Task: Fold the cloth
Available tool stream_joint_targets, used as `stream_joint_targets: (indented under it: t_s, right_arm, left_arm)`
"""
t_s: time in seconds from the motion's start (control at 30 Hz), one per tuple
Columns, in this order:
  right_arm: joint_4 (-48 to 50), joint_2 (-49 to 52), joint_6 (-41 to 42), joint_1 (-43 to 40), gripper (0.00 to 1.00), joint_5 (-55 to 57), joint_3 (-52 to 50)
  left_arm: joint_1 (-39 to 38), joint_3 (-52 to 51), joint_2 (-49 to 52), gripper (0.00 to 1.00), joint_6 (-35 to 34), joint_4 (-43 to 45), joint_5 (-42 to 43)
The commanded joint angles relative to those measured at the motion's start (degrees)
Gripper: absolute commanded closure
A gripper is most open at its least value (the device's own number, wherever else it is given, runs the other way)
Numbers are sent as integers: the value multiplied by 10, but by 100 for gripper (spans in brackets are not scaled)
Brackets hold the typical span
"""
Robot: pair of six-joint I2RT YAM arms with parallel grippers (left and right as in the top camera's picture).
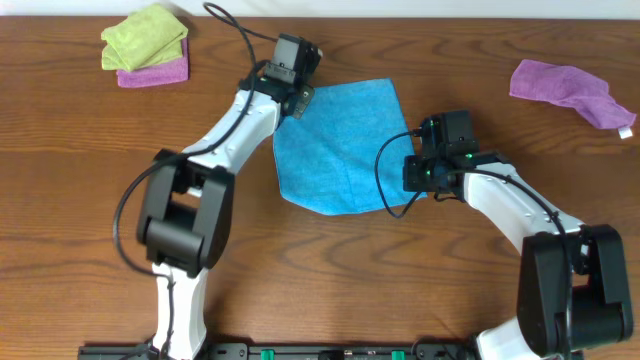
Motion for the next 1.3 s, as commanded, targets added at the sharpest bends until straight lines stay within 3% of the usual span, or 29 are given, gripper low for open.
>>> stream_joint_targets:
  t_s: [0.0, 0.23, 0.47, 1.03, 1.27]
  right_arm:
    - [8, 14, -19, 7, 98, 14, 7]
    - [9, 40, -24, 8, 98, 15, 7]
    - [-16, 57, -23, 10, 98, 16, 7]
    - [-115, 60, 21, 14, 98, 111, -30]
    - [-121, 59, 24, 14, 98, 111, -43]
  left_arm:
    - [1, 16, -51, 94, -30, -42, 49]
    - [1, 16, -122, 94, -109, -179, 140]
    - [1, 14, -145, 94, -136, -316, 144]
    - [20, -2, -177, 94, -139, -392, 137]
    - [47, -106, -249, 94, -139, -370, 174]
